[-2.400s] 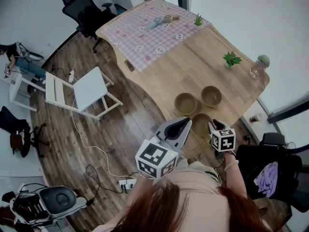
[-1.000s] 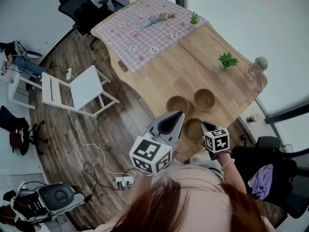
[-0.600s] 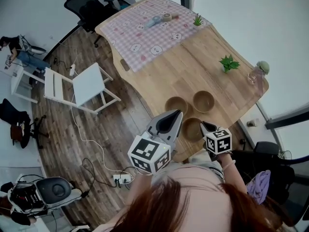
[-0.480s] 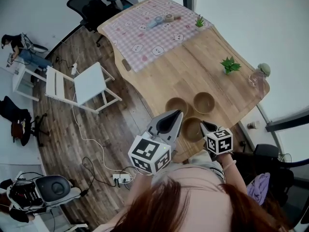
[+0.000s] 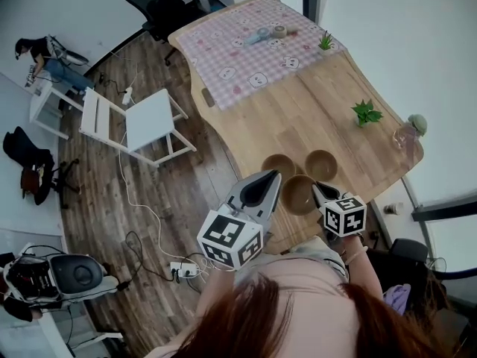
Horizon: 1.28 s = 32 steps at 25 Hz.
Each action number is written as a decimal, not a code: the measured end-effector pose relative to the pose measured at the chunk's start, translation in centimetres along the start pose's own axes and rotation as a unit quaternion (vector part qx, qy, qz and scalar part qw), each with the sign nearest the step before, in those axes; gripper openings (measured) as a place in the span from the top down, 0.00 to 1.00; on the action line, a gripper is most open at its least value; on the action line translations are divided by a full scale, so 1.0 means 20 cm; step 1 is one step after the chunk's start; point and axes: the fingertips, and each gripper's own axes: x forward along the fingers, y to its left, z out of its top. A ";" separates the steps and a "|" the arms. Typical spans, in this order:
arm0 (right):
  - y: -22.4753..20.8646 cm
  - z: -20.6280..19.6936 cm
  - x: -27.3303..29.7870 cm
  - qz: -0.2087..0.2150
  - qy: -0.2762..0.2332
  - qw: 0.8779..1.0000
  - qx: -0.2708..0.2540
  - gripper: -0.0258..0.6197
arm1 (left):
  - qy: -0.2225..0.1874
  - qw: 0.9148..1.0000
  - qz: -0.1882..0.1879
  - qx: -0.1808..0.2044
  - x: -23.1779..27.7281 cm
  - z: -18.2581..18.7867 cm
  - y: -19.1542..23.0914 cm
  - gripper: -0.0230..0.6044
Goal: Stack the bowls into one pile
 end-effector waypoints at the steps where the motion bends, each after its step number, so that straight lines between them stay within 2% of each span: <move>1: 0.00 0.02 0.01 0.003 0.000 1.000 -0.003 0.94 | -0.001 1.000 0.005 -0.001 -0.01 0.01 0.01 0.95; 18: 0.09 0.19 0.24 0.053 0.009 0.998 -0.045 0.94 | -0.015 0.996 0.082 -0.016 -0.15 0.03 0.19 0.95; 32: 0.11 0.23 0.42 0.067 0.028 0.995 -0.061 0.94 | -0.016 0.992 0.126 -0.019 -0.23 0.04 0.30 0.95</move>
